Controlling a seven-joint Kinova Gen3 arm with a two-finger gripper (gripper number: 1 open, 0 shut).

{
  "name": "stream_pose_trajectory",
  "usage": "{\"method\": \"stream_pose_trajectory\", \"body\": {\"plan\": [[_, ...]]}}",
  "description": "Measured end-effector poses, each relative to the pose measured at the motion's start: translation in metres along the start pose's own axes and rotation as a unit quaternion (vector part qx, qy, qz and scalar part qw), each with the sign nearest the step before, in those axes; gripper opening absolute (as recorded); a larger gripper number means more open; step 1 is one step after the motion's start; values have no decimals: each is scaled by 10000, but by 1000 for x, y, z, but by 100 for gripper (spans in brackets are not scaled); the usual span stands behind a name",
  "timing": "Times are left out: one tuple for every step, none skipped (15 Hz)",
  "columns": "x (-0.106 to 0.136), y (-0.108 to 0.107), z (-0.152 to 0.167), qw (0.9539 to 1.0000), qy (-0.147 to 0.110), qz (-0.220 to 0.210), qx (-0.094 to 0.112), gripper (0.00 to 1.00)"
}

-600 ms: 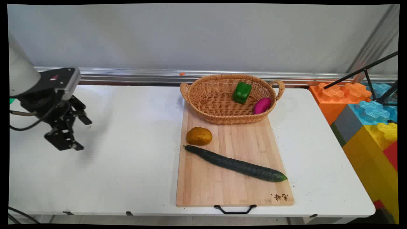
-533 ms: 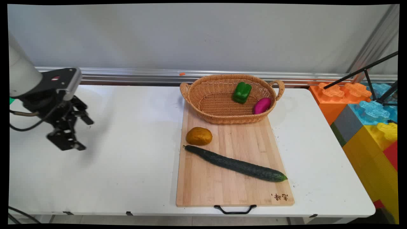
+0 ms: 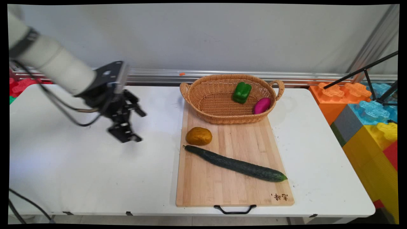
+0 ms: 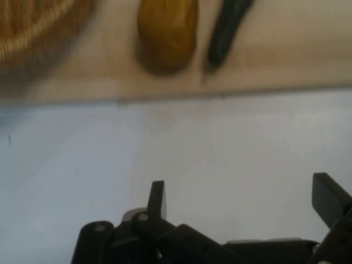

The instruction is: Pick up the potato from the cutting board

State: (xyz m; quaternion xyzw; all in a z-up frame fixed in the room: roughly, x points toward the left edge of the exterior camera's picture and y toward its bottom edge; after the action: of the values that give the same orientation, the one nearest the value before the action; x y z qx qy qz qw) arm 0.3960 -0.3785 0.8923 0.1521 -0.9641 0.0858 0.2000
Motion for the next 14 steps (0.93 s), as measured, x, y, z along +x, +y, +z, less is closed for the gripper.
{"method": "stream_pose_trajectory", "body": {"plan": [[14, -8, 14, 10000, 11, 75, 6, 100], [25, -13, 24, 9999, -19, 160, 12, 100], [35, -17, 34, 9997, -59, 254, 15, 100], [46, -23, 46, 9993, -113, 359, 21, 100], [52, -26, 53, 9990, -143, 413, 25, 100], [57, -28, 59, 9988, -162, 452, 30, 100], [63, -31, 67, 9985, -194, 503, 35, 100], [71, -33, 76, 9982, -225, 556, 45, 100], [79, -35, 85, 9978, -262, 606, 64, 100], [85, -37, 91, 9975, -291, 635, 92, 100], [91, -38, 98, 9972, -326, 654, 134, 100], [95, -39, 103, 9970, -359, 660, 173, 100], [100, -40, 108, 9968, -394, 664, 213, 100], [103, -40, 113, 9966, -424, 658, 238, 100]]}}
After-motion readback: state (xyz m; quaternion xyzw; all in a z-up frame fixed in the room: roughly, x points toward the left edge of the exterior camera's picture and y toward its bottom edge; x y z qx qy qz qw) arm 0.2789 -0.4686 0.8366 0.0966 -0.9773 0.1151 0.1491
